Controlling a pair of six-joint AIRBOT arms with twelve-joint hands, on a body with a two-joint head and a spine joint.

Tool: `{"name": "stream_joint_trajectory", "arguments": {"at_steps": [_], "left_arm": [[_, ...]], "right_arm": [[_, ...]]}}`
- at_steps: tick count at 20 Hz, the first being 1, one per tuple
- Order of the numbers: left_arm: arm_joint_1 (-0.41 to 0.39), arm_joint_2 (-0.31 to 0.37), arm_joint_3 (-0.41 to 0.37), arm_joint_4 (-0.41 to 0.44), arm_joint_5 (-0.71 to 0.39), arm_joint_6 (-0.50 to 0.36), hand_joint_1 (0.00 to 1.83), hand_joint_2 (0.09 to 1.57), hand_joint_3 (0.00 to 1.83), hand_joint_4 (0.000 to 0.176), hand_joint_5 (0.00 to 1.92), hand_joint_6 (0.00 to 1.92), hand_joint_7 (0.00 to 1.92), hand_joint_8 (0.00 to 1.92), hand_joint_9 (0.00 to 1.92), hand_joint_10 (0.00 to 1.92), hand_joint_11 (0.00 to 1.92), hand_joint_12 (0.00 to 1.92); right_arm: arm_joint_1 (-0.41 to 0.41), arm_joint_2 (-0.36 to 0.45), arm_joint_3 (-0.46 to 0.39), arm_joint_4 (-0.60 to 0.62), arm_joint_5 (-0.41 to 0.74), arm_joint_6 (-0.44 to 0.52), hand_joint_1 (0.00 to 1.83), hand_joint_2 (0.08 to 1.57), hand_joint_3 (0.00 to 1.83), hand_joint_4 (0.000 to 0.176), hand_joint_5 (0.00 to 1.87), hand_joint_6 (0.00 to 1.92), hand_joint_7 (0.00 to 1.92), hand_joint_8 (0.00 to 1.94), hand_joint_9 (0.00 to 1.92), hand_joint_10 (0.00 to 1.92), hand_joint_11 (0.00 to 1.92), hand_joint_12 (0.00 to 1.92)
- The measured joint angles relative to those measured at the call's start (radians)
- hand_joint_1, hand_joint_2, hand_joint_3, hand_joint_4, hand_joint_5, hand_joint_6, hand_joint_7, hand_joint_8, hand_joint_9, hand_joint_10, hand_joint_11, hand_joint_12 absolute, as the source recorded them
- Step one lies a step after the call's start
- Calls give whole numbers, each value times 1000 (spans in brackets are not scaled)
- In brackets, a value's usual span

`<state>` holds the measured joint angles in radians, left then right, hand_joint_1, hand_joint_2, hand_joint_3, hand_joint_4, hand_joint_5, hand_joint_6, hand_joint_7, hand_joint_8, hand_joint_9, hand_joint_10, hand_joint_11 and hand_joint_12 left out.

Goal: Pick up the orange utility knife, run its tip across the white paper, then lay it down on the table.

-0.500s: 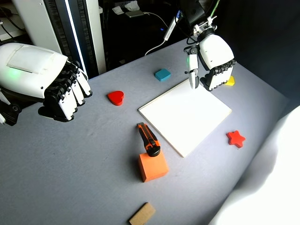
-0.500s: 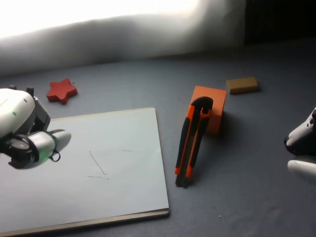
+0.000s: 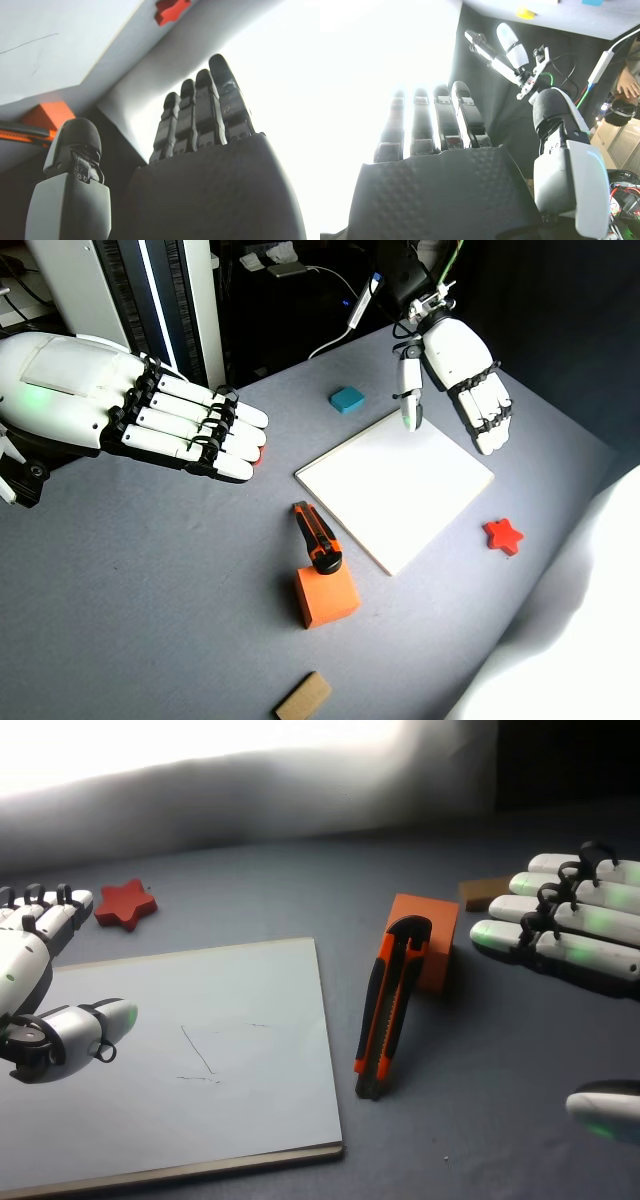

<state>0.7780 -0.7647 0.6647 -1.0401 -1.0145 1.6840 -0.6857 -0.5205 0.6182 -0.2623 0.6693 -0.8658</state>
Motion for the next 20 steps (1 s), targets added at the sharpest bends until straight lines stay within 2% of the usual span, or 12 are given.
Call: {"name": "stream_joint_trajectory", "arguments": {"at_steps": [1, 3, 5, 6, 8, 10, 13, 15, 16, 18, 20], "left_arm": [[0, 0, 0, 1, -1, 0, 270, 1301, 2, 13, 21, 4, 70, 2, 101, 4, 0, 588], [0, 0, -1, 6, -3, -8, 222, 1306, 3, 11, 14, 3, 70, 1, 100, 3, 0, 596], [0, 1, -6, -2, -3, -13, 291, 1285, 0, 14, 26, 5, 85, 3, 100, 2, 0, 565], [2, 1, -7, 0, 1, -20, 296, 1283, 0, 16, 32, 5, 88, 2, 102, 2, 0, 530], [10, 1, -7, -1, 6, -29, 256, 1290, 1, 17, 9, 2, 36, 1, 57, 1, 0, 386], [13, 1, -7, -10, 16, -37, 219, 1296, 2, 13, 0, 0, 7, 1, 29, 1, 0, 299], [14, 1, -7, 0, 30, -41, 194, 1301, 2, 0, 0, 0, 0, 0, 0, 0, 0, 138], [14, 1, -7, 17, 42, -47, 184, 1302, 2, 0, 0, 0, 0, 0, 0, 0, 0, 146], [14, 1, -8, 20, 42, -48, 192, 1300, 0, 0, 0, 0, 0, 0, 0, 0, 0, 142], [14, 1, -14, 16, 42, -48, 131, 1304, 2, 0, 0, 0, 0, 0, 0, 0, 0, 109], [14, 1, -21, 21, 57, -50, 122, 1303, 0, 0, 0, 0, 0, 0, 8, 1, 0, 244]], "right_arm": [[19, -8, 6, -6, -17, 0, 35, 1153, 183, 0, 0, 0, 0, 0, 0, 0, 0, 0], [127, -43, 27, -14, -112, 16, 109, 1128, 169, 0, 0, 0, 0, 0, 0, 0, 0, 0], [227, -79, 61, -74, -205, 79, 509, 1043, 130, 0, 0, 0, 0, 0, 0, 0, 0, 0], [280, -116, 91, -122, -263, 114, 633, 1033, 126, 0, 0, 0, 0, 0, 0, 0, 0, 0], [363, -172, 134, -248, -367, 219, 1065, 954, 90, 0, 0, 0, 0, 0, 0, 0, 0, 0], [426, -225, 180, -420, -426, 406, 1166, 916, 71, 0, 0, 0, 0, 0, 0, 0, 0, 0], [453, -294, 241, -671, -430, 637, 1244, 919, 72, 0, 0, 0, 0, 0, 0, 0, 0, 0], [464, -322, 280, -916, -388, 856, 1293, 935, 81, 0, 0, 0, 0, 0, 0, 0, 0, 0], [478, -332, 299, -1102, -341, 1019, 1304, 939, 84, 0, 0, 0, 0, 0, 0, 0, 0, 0], [480, -344, 307, -1203, -309, 1102, 1230, 965, 95, 0, 0, 0, 0, 0, 0, 0, 0, 0], [480, -365, 317, -1310, -290, 1172, 1213, 955, 92, 0, 0, 0, 0, 0, 0, 0, 0, 0]]}}
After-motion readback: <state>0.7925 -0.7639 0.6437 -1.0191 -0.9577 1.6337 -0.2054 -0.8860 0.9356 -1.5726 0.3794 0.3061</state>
